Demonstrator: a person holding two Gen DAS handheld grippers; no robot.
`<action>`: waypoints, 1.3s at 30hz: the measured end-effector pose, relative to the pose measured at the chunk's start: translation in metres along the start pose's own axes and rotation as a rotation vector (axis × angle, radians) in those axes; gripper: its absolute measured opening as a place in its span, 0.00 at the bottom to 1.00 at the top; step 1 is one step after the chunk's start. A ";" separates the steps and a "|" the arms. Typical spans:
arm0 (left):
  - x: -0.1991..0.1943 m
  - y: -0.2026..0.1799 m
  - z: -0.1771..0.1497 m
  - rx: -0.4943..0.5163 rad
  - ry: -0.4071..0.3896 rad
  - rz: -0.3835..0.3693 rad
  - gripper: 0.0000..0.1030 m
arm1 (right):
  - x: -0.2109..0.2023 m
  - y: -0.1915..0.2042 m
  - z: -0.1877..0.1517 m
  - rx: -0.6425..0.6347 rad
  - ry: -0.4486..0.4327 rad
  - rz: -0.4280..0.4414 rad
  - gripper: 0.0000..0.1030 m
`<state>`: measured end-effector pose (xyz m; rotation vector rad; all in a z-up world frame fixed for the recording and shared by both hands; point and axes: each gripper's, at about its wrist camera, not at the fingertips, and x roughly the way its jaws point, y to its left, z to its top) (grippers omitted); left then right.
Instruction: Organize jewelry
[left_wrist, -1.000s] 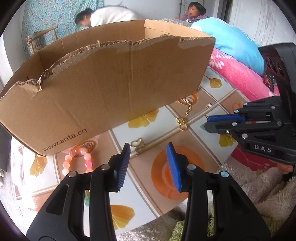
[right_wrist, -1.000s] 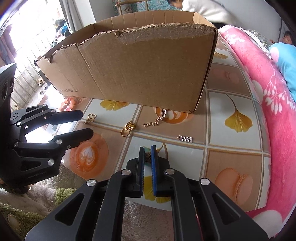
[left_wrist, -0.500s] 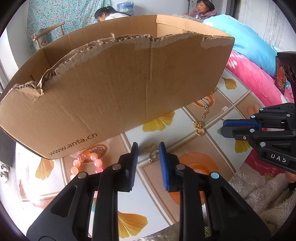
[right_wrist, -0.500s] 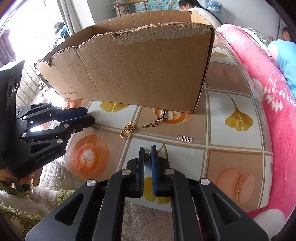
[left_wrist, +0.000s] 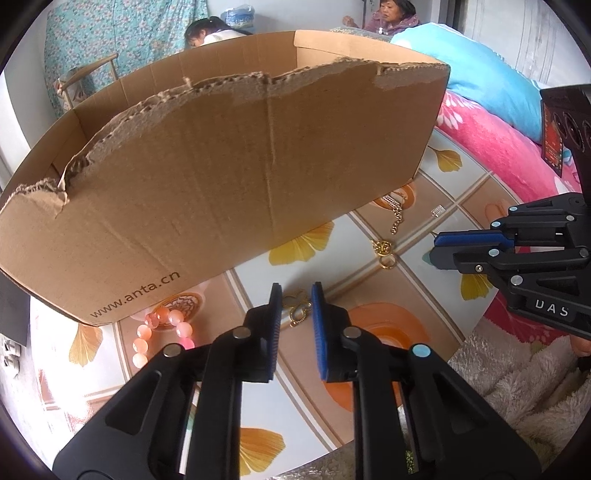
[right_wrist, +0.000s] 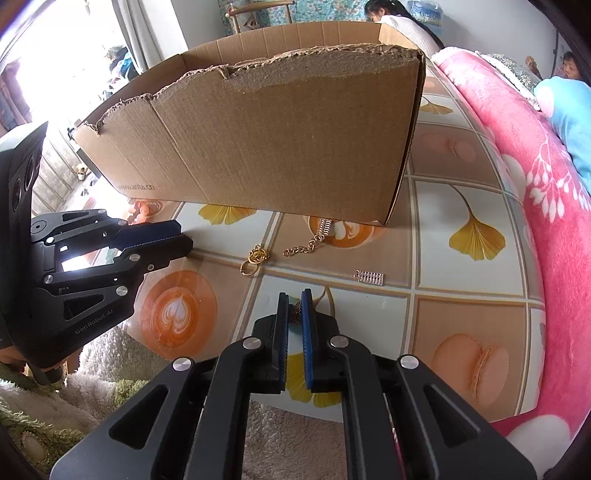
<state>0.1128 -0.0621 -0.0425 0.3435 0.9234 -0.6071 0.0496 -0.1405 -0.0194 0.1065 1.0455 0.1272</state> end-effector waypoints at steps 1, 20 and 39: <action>0.000 0.000 0.000 -0.001 -0.002 0.001 0.14 | 0.000 0.000 0.000 0.000 -0.001 -0.001 0.07; -0.022 -0.001 -0.006 0.005 -0.041 -0.016 0.14 | -0.013 0.004 0.000 -0.009 -0.028 -0.004 0.07; -0.131 0.027 0.077 0.047 -0.363 -0.012 0.14 | -0.107 0.022 0.090 -0.106 -0.357 0.129 0.07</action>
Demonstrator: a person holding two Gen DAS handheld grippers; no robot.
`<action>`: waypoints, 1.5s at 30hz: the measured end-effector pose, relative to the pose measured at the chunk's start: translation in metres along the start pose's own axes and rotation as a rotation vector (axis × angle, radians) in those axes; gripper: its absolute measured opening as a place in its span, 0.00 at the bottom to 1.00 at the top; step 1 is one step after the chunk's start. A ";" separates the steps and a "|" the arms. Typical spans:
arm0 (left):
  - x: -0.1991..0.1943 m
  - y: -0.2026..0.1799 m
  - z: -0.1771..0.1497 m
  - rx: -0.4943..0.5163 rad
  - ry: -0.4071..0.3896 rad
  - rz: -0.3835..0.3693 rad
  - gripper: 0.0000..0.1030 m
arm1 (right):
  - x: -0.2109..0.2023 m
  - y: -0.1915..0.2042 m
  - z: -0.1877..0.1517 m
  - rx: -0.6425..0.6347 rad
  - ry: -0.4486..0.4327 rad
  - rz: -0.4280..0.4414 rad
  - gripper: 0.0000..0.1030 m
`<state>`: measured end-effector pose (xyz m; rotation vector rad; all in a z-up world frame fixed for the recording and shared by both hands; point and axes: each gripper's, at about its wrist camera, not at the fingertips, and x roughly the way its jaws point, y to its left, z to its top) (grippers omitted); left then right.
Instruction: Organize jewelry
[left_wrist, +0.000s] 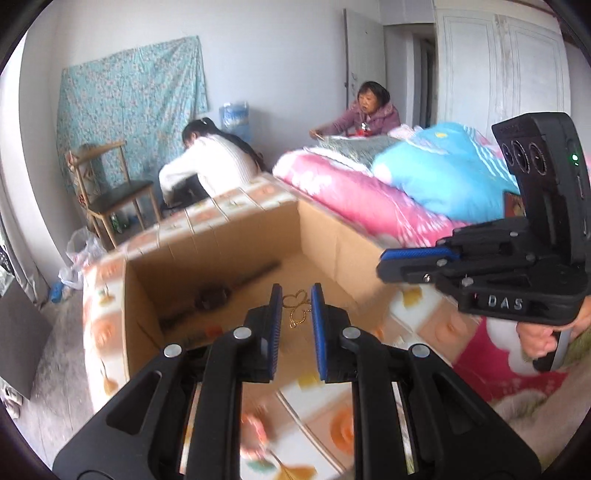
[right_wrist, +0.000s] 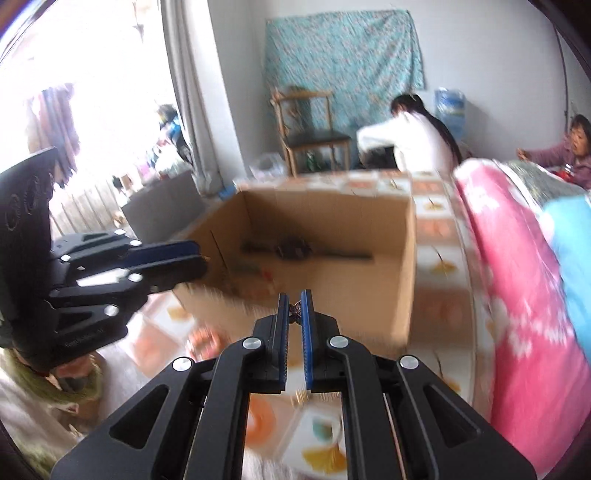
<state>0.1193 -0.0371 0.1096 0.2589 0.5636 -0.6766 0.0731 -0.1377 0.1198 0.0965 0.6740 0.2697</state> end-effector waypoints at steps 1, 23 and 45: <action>0.009 0.005 0.008 0.001 0.003 0.006 0.14 | 0.005 -0.002 0.008 -0.001 -0.007 0.014 0.07; 0.168 0.076 0.004 -0.252 0.433 -0.036 0.17 | 0.168 -0.056 0.051 0.141 0.354 0.032 0.08; 0.118 0.073 0.015 -0.244 0.296 0.069 0.71 | 0.117 -0.053 0.059 0.161 0.197 -0.034 0.49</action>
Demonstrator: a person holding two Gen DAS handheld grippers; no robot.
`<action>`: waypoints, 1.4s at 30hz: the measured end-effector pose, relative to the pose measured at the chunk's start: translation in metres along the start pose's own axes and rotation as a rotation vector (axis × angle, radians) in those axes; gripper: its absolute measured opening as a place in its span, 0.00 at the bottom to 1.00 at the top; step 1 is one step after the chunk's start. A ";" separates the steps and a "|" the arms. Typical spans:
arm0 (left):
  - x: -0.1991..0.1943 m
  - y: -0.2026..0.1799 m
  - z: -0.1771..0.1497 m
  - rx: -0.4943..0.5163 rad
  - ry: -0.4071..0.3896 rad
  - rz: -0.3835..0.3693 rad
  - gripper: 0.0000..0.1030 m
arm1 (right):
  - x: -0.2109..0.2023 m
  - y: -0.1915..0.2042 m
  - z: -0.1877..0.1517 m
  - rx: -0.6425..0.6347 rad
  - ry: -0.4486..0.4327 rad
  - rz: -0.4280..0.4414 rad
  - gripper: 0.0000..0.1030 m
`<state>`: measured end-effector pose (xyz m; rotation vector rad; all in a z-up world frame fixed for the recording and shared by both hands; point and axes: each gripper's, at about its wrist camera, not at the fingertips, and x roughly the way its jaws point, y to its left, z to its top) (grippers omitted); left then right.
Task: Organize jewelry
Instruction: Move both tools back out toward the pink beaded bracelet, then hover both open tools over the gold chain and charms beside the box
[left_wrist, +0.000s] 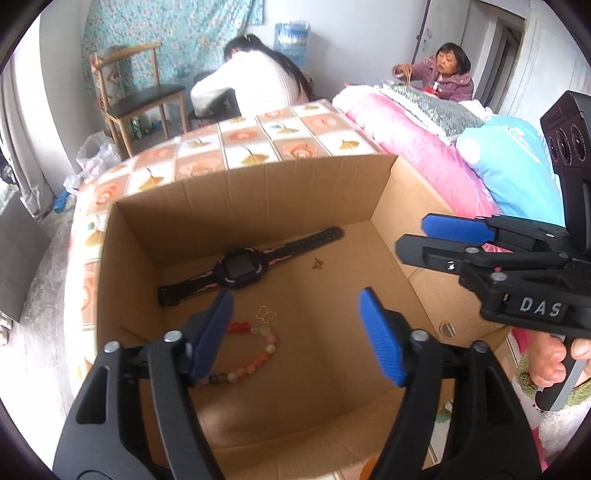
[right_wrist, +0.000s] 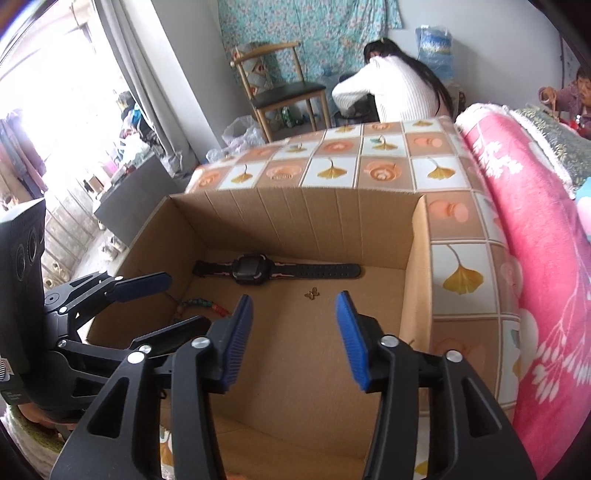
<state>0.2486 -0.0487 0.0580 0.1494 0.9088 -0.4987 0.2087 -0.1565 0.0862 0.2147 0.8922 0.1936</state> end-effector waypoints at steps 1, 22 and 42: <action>-0.007 -0.001 -0.002 0.005 -0.016 0.010 0.73 | -0.004 0.001 -0.001 0.001 -0.010 0.001 0.52; -0.084 -0.029 -0.099 0.086 -0.038 0.051 0.89 | -0.113 0.031 -0.092 -0.076 -0.201 0.002 0.81; 0.005 -0.048 -0.173 0.123 0.190 0.097 0.91 | -0.032 -0.027 -0.200 0.079 0.188 -0.282 0.82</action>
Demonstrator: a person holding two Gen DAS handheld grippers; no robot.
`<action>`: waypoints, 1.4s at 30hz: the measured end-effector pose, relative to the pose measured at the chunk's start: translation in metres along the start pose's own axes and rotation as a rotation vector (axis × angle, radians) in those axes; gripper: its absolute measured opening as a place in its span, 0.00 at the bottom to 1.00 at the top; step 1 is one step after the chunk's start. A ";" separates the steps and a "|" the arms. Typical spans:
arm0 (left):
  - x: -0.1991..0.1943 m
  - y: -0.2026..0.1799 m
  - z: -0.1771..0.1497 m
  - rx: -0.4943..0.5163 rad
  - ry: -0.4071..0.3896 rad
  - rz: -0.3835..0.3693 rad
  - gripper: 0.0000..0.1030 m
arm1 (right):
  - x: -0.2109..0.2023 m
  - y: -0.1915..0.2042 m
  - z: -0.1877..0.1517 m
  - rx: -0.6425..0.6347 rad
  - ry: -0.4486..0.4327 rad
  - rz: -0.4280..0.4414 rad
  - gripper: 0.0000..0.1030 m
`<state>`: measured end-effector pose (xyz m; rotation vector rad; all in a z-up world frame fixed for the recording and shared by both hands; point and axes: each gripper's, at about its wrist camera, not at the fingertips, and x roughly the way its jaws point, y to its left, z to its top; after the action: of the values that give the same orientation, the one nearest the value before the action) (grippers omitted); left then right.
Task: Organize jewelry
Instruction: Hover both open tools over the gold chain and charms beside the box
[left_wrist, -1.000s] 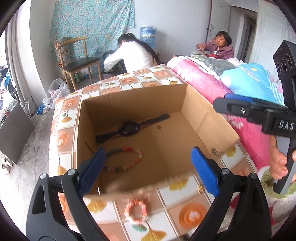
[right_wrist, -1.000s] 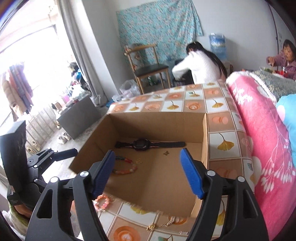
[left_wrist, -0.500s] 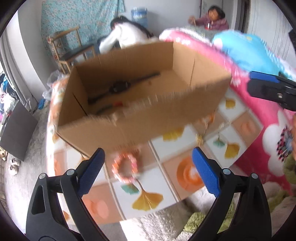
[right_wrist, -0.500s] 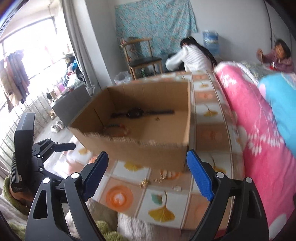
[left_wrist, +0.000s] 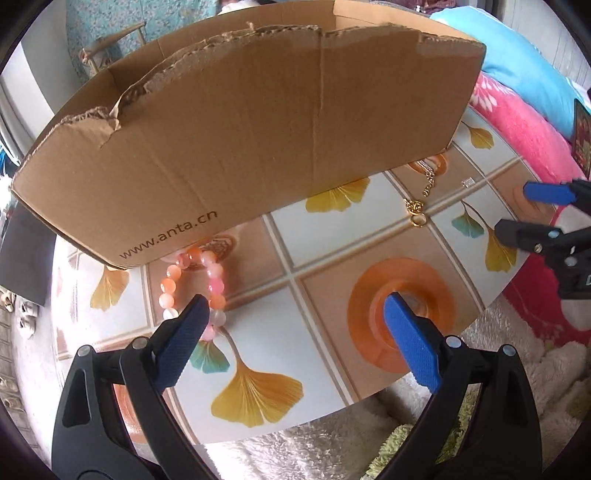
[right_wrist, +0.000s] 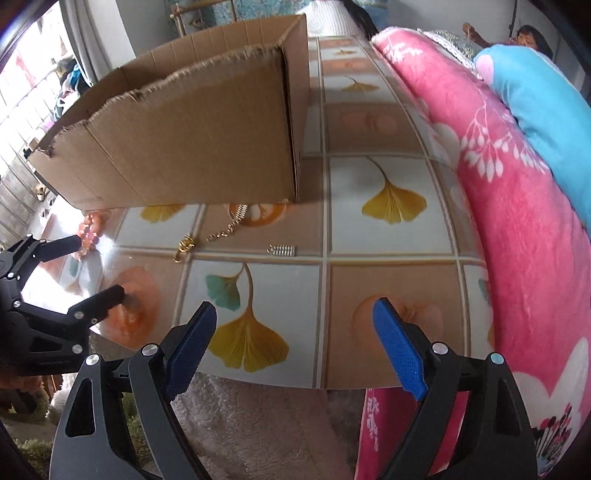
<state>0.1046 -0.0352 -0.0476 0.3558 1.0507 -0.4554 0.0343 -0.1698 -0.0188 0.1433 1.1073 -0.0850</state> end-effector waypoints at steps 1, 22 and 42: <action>0.001 0.001 0.000 -0.004 0.001 0.000 0.91 | 0.002 0.000 0.000 0.000 0.004 -0.001 0.82; 0.005 0.006 0.017 -0.021 0.044 0.003 0.93 | 0.018 0.007 0.003 -0.044 0.014 -0.045 0.94; 0.010 -0.037 0.025 0.013 0.057 0.105 0.93 | 0.019 0.008 0.001 -0.048 0.002 -0.047 0.94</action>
<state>0.1080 -0.0809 -0.0474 0.4350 1.0794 -0.3599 0.0448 -0.1619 -0.0352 0.0744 1.1140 -0.0997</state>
